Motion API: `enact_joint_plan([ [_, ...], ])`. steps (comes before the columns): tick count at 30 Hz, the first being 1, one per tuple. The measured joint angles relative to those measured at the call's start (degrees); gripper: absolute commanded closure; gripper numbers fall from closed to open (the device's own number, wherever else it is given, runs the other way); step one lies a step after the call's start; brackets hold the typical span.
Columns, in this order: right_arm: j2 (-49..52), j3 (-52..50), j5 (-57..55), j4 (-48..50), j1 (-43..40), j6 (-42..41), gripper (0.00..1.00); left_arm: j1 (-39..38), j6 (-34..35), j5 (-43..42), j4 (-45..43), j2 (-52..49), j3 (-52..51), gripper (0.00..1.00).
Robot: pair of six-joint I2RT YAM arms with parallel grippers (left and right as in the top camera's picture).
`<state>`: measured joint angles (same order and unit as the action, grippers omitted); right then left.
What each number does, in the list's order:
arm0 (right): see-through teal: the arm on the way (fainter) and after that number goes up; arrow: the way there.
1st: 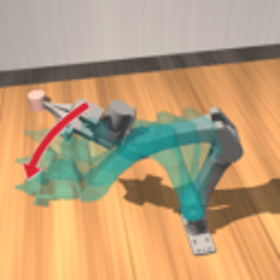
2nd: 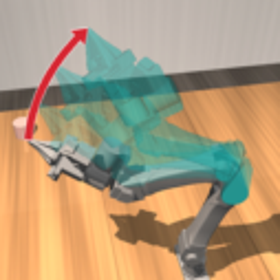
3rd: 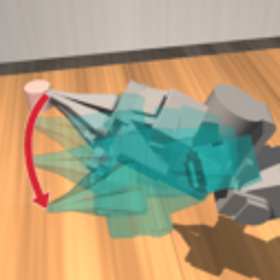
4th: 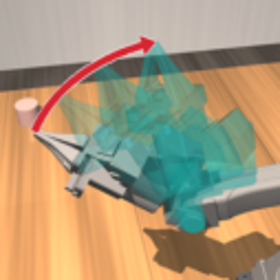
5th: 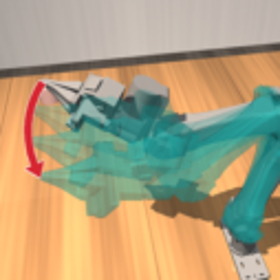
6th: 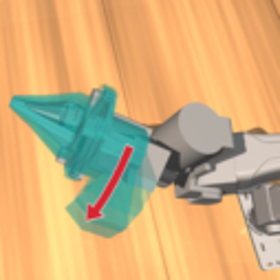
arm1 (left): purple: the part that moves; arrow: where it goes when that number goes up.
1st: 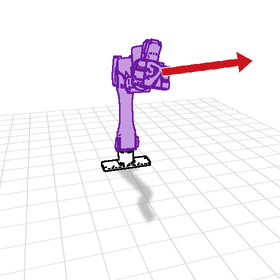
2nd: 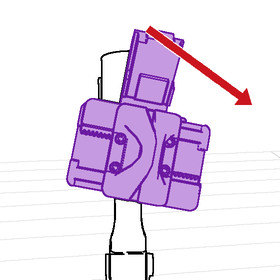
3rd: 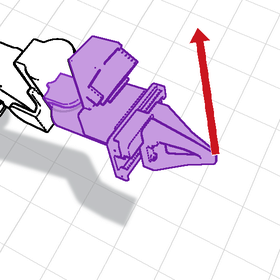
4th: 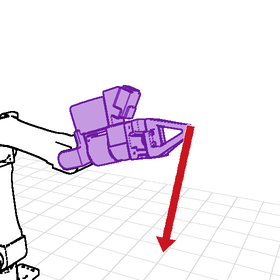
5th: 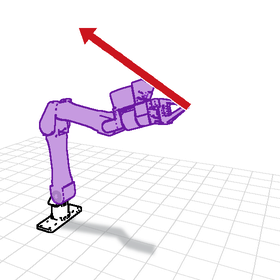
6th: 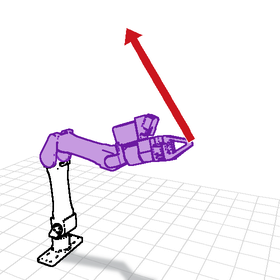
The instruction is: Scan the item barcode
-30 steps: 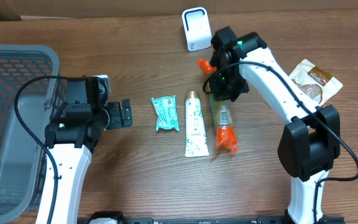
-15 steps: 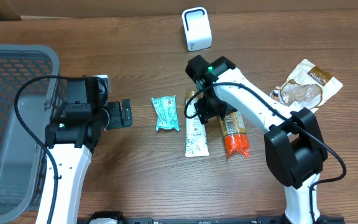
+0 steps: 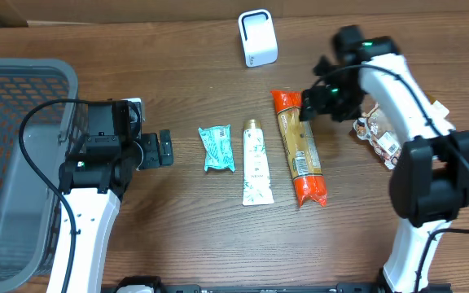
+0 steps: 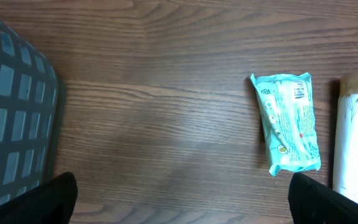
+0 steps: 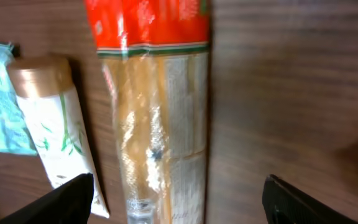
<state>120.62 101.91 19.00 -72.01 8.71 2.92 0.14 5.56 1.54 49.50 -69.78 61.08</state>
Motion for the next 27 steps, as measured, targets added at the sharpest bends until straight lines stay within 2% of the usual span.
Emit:
enact_joint_plan([
  [7, 0.0, -10.0, 5.7, 7.3, -1.8, 2.3, 0.15, 0.0, 0.0, 0.0, 0.0, 0.0, 0.0, 0.0],
  [13, 0.0, -16.5, 9.3, 13.6, -0.6, 3.2, 0.28, 0.0, 0.0, 0.0, 0.0, 0.0, 0.0, 0.0],
  [16, 0.0, -18.4, 11.0, 16.4, -0.5, 3.3, 0.39, 0.0, 0.0, 0.0, 0.0, 0.0, 0.0, 0.0],
  [21, 0.0, -21.2, 13.1, 20.2, -0.4, 3.4, 0.68, 0.0, 0.0, 0.0, 0.0, 0.0, 0.0, 0.0],
  [25, -0.3, -21.9, 14.8, 20.9, -0.2, 3.0, 0.76, 0.0, 0.0, 0.0, 0.0, 0.0, 0.0, 0.0],
  [27, -0.4, -21.9, 15.2, 21.0, 0.1, 3.2, 0.88, 0.0, 0.0, 0.0, 0.0, 0.0, 0.0, 0.0],
])
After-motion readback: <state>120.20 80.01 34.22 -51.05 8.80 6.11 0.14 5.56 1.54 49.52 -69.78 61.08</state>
